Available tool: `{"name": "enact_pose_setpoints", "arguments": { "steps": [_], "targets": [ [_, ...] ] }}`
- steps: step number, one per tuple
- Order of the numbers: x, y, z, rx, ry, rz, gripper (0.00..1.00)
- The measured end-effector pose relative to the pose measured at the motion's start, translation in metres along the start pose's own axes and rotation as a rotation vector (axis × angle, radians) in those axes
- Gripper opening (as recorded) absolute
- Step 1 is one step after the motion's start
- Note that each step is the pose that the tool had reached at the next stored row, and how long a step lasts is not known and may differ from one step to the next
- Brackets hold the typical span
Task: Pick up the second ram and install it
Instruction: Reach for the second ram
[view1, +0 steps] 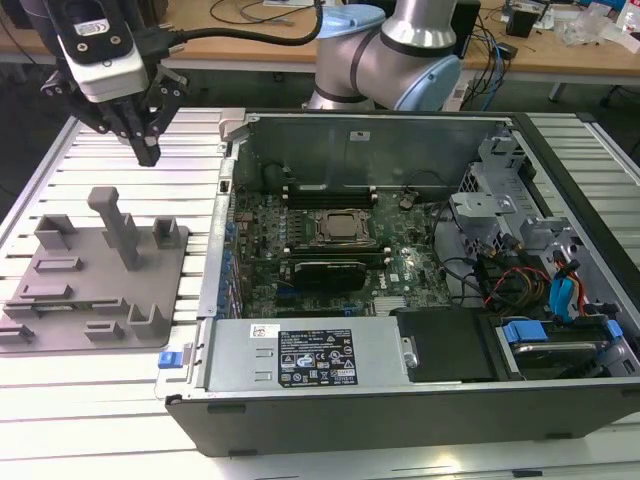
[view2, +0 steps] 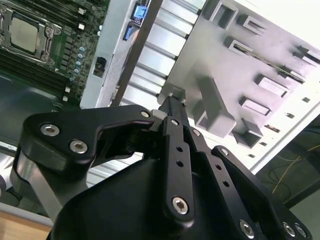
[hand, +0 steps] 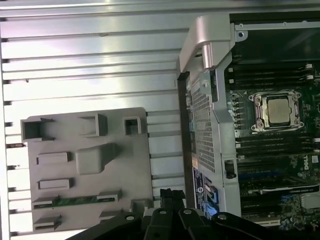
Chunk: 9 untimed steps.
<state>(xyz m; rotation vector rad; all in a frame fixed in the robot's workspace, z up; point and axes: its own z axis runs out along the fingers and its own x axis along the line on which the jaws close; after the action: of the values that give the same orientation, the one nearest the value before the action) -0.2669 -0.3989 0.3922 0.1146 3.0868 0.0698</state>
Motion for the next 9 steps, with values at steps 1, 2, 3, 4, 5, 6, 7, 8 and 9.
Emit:
{"name": "enact_pose_setpoints", "arguments": {
  "steps": [1, 2, 3, 4, 5, 6, 7, 8, 9],
  "targets": [
    [0.0029, -0.0002, -0.0001, 0.0001, 0.0000, 0.000, 0.08],
    [0.0046, -0.0003, -0.0002, 0.0000, 0.0000, 0.000, 0.08],
    [0.0058, -0.0004, -0.0002, 0.0000, 0.0000, 0.000, 0.08],
    [0.0082, -0.0006, -0.0003, 0.0000, 0.0000, 0.000, 0.08],
    [0.0121, -0.0009, -0.0004, 0.0000, 0.0000, 0.000, 0.08],
    [0.0147, -0.0011, -0.0005, 0.0000, 0.0000, 0.000, 0.08],
    [0.0177, -0.0013, -0.0006, 0.0000, 0.0000, 0.000, 0.08],
    [0.0209, -0.0015, -0.0007, 0.0000, 0.0000, 0.000, 0.08],
    [0.0230, -0.0017, -0.0008, 0.0000, 0.0000, 0.000, 0.08]
  ]
}}
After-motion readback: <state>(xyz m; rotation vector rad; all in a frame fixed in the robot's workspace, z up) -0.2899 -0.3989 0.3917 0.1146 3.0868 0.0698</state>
